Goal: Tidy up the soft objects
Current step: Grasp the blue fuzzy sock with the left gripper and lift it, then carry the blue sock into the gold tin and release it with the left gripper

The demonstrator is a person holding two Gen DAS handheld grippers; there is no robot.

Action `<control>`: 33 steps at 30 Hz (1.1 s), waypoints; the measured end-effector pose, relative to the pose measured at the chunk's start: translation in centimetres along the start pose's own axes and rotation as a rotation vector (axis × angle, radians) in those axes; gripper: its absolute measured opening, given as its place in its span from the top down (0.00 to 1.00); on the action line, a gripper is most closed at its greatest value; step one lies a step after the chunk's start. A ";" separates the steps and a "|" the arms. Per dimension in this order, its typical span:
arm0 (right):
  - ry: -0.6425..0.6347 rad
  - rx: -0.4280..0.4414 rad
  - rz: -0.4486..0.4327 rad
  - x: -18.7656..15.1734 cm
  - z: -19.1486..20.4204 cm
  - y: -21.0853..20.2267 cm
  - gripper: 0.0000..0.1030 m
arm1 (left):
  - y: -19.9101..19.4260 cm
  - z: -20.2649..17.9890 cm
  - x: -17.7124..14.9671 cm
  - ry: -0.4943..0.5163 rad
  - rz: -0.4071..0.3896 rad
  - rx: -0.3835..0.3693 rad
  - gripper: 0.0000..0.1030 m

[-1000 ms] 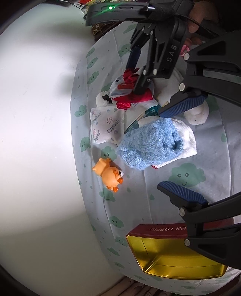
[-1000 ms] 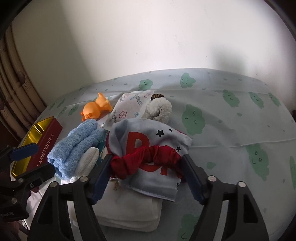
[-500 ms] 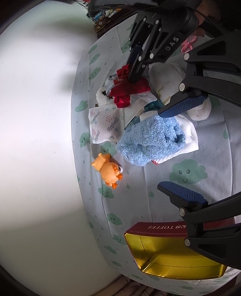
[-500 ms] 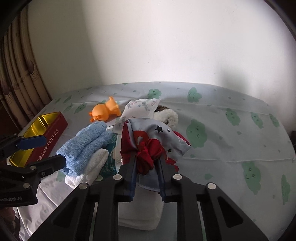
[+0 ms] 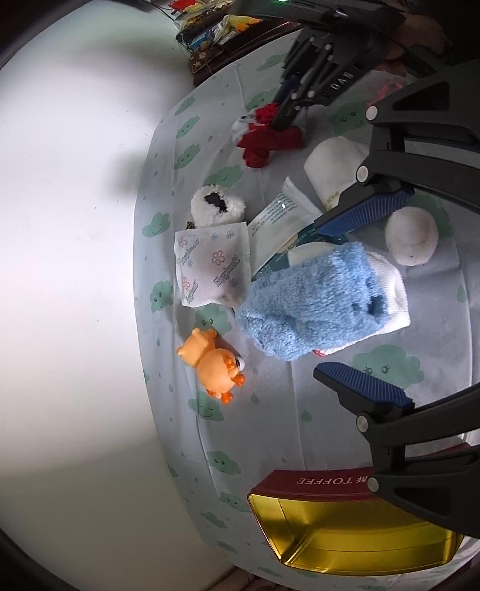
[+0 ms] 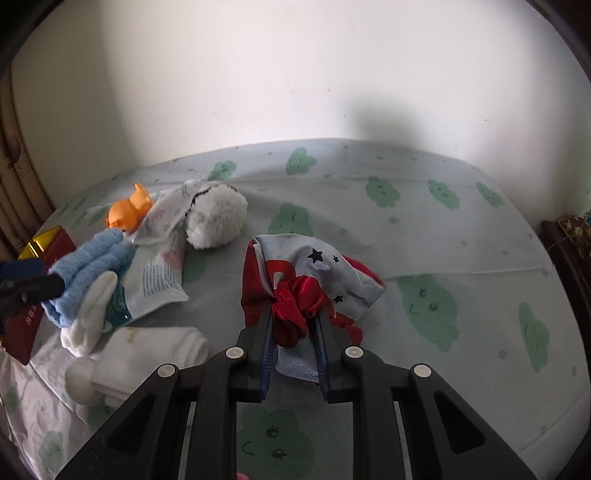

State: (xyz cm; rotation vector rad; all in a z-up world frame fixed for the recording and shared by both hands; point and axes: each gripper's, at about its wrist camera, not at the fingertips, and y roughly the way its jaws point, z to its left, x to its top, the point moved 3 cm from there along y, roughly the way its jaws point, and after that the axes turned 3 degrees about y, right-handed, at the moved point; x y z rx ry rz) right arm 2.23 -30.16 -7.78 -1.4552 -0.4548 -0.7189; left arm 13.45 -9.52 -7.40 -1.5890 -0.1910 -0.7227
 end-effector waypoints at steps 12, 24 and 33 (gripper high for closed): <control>0.003 0.004 0.018 -0.3 -0.1 0.6 0.82 | 3.2 1.8 0.4 -0.066 0.053 -0.021 0.42; 0.014 0.012 0.033 -0.4 -0.2 0.9 0.80 | 2.1 2.4 0.9 -0.097 0.040 -0.040 0.79; 0.010 0.013 0.043 -0.5 -0.1 1.2 0.79 | -1.2 4.2 0.8 -0.094 -0.004 -0.010 0.79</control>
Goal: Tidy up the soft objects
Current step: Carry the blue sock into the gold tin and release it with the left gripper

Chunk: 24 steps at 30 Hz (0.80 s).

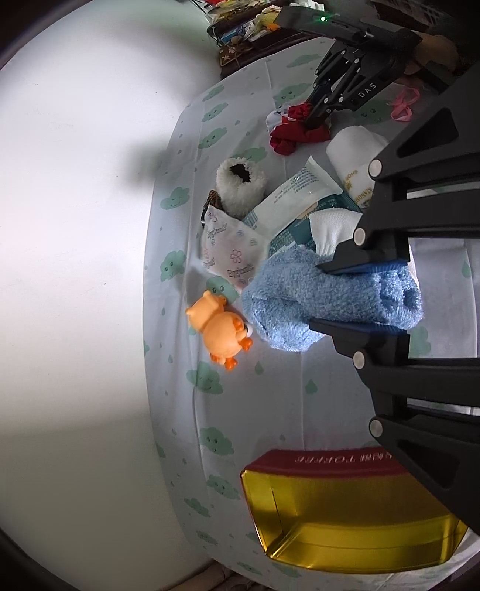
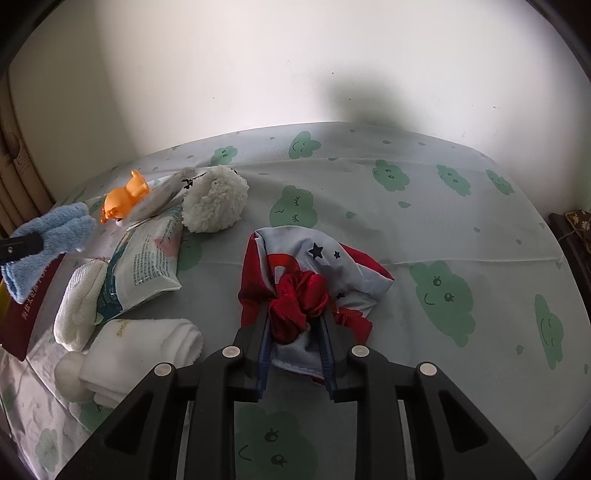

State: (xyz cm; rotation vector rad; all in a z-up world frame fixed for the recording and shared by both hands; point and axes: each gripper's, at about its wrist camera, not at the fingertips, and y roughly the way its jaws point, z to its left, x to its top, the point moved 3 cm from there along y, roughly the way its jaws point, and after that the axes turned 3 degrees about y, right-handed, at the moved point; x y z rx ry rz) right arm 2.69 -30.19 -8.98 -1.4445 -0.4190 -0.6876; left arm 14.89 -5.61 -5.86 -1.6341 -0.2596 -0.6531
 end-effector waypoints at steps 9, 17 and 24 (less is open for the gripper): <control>-0.002 -0.001 0.001 0.0 0.0 0.0 0.79 | -3.4 5.2 0.0 -0.021 -0.041 0.093 0.79; -0.007 -0.006 0.001 0.0 0.0 0.0 0.78 | -4.8 13.8 -1.0 -0.116 -0.028 0.234 0.79; -0.010 -0.010 0.001 0.0 0.1 0.1 0.78 | -3.6 19.9 -2.9 -0.174 0.028 0.321 0.79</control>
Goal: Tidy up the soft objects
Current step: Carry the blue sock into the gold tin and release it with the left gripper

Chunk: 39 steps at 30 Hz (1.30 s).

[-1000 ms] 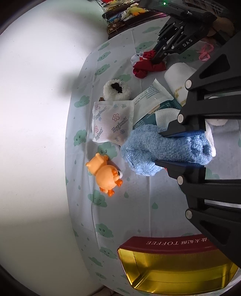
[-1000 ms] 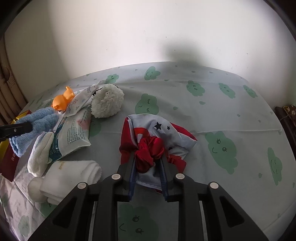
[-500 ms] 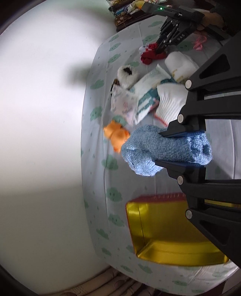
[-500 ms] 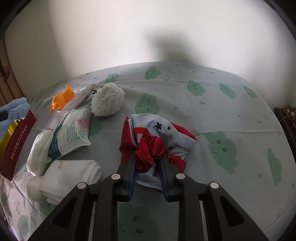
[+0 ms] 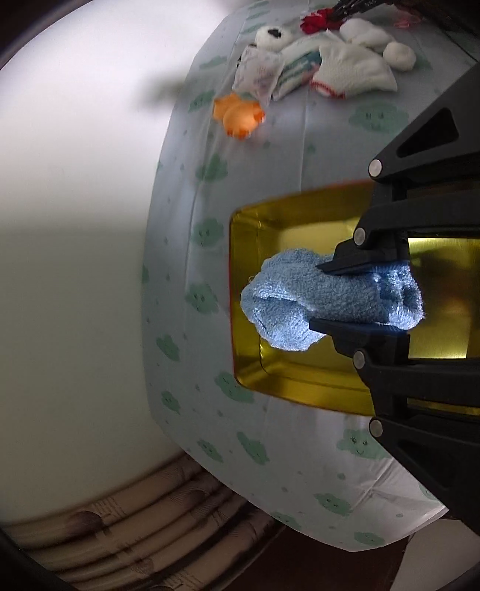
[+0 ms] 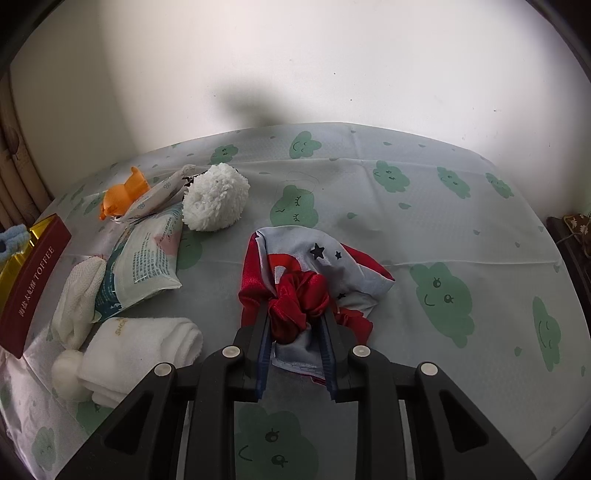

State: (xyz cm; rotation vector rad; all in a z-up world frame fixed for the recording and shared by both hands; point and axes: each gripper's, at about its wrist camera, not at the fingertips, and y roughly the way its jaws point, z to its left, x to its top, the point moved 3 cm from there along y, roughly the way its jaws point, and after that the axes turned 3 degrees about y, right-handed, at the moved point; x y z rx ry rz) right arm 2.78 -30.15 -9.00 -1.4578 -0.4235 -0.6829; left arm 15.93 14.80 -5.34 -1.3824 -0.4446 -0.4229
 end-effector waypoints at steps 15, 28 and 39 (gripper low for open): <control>-0.011 -0.009 0.001 0.0 0.1 0.0 0.76 | 4.2 2.0 -1.8 0.044 0.065 0.044 0.72; -0.025 -0.023 0.000 0.0 0.2 0.0 0.76 | 1.1 2.2 -2.2 0.015 -0.014 0.026 0.62; -0.069 -0.072 -0.020 0.2 1.0 -0.8 0.82 | -2.2 1.5 -5.0 0.015 -0.097 0.045 0.61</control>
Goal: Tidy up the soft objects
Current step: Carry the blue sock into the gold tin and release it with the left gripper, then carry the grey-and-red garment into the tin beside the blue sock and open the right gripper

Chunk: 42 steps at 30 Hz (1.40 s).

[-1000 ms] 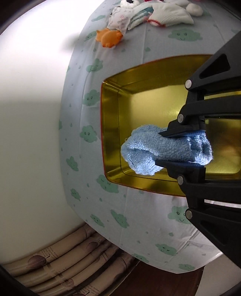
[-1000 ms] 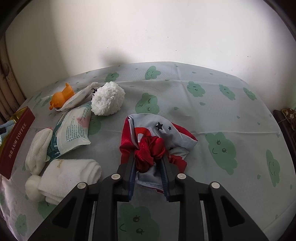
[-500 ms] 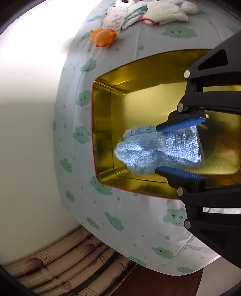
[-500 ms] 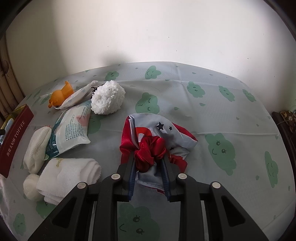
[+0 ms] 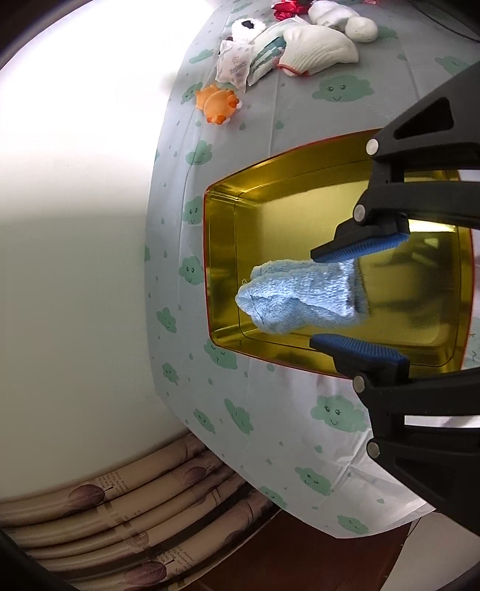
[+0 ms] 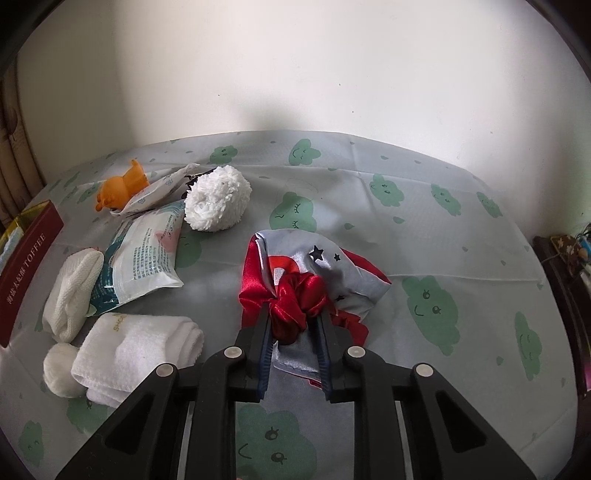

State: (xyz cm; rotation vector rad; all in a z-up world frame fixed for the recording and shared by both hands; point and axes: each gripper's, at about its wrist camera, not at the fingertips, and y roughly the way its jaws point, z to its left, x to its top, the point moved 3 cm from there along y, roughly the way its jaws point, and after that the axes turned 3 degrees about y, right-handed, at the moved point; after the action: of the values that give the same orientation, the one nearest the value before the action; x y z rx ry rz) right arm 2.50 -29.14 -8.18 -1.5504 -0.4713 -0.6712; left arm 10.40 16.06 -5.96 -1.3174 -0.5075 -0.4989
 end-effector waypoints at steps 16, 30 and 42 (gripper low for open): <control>-0.051 -0.025 -0.043 2.8 2.8 -4.4 0.83 | -1.2 3.6 -1.9 -0.155 -0.048 -0.012 0.61; -0.273 0.270 -0.055 4.9 20.2 -7.2 0.83 | -1.9 7.1 -3.2 -0.242 -0.096 0.037 0.50; -0.450 0.417 -0.007 4.1 34.7 -5.4 0.83 | -2.3 10.4 -3.7 -0.330 -0.101 0.062 0.50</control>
State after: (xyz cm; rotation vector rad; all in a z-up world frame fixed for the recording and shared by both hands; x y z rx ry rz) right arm 6.71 5.39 -1.74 -1.2935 -0.8937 -0.1997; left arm 5.37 26.11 -4.63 -1.3251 -0.8601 -0.3460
